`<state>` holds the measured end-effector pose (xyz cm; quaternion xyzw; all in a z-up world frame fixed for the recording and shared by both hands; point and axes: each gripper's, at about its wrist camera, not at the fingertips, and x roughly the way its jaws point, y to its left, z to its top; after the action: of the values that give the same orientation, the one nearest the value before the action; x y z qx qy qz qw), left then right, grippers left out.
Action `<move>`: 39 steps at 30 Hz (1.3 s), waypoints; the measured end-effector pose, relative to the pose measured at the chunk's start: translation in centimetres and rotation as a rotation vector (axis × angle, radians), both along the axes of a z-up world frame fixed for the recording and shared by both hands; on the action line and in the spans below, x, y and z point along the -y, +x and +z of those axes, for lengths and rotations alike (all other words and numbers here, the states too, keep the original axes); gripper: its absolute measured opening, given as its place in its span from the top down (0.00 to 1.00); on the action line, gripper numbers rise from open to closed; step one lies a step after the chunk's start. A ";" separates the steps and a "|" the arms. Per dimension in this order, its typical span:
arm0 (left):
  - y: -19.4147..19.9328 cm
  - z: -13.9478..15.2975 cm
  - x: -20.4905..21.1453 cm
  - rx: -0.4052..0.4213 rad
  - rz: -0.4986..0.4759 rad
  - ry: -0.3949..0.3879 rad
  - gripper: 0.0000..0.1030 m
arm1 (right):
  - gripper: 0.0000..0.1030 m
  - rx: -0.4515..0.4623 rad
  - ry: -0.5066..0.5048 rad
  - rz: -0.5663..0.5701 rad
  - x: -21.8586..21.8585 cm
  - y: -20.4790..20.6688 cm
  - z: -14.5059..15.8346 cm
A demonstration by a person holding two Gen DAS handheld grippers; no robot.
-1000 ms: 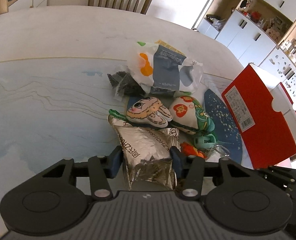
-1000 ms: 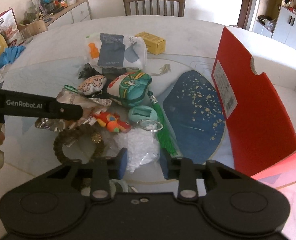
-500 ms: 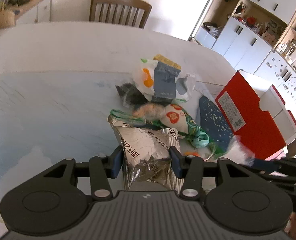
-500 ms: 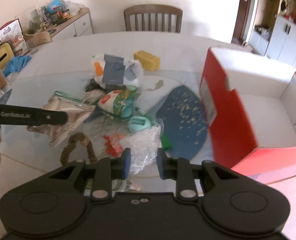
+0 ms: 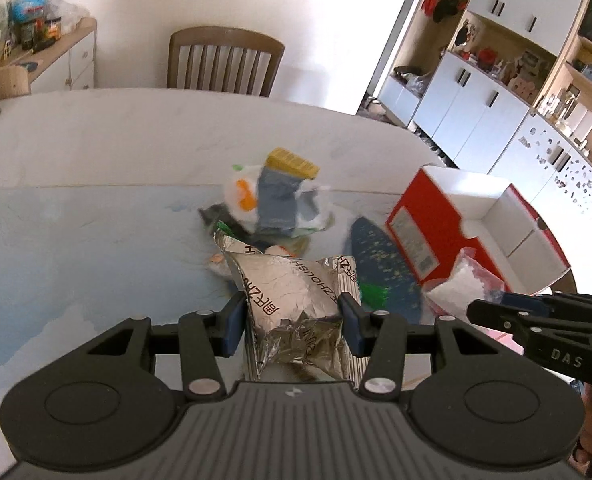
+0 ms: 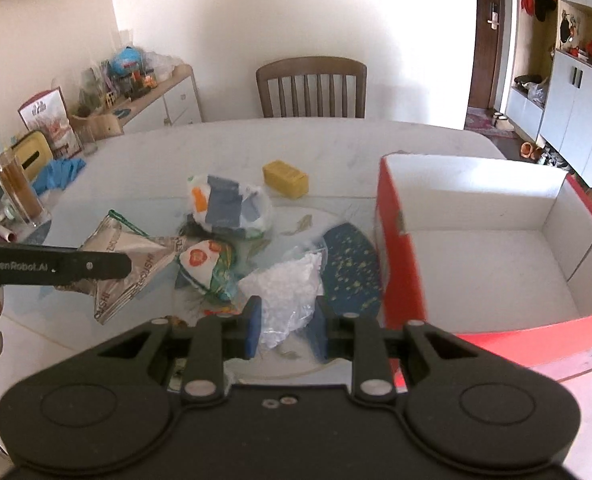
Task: Organize objects
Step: 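Lift the foil bag with the left gripper while the right gripper carries the plastic wrap into the shoebox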
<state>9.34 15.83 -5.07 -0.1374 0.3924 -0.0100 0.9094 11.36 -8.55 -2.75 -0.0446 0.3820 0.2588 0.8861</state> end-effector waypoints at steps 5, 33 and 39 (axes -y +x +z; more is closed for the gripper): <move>0.5 1.4 3.7 0.018 -0.013 0.009 0.53 | 0.75 0.018 0.031 0.003 2.8 0.9 1.1; 8.8 1.4 20.3 -0.029 -0.103 -0.027 0.53 | 0.75 0.012 0.080 -0.067 17.6 7.6 0.7; 8.8 1.7 19.3 -0.120 -0.083 -0.179 0.53 | 0.75 0.007 0.092 -0.049 18.3 8.6 0.8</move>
<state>18.14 -3.45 -3.33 -0.2022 0.4491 -0.0746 0.8671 19.97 -26.84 -1.99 0.0046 0.3674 0.2539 0.8947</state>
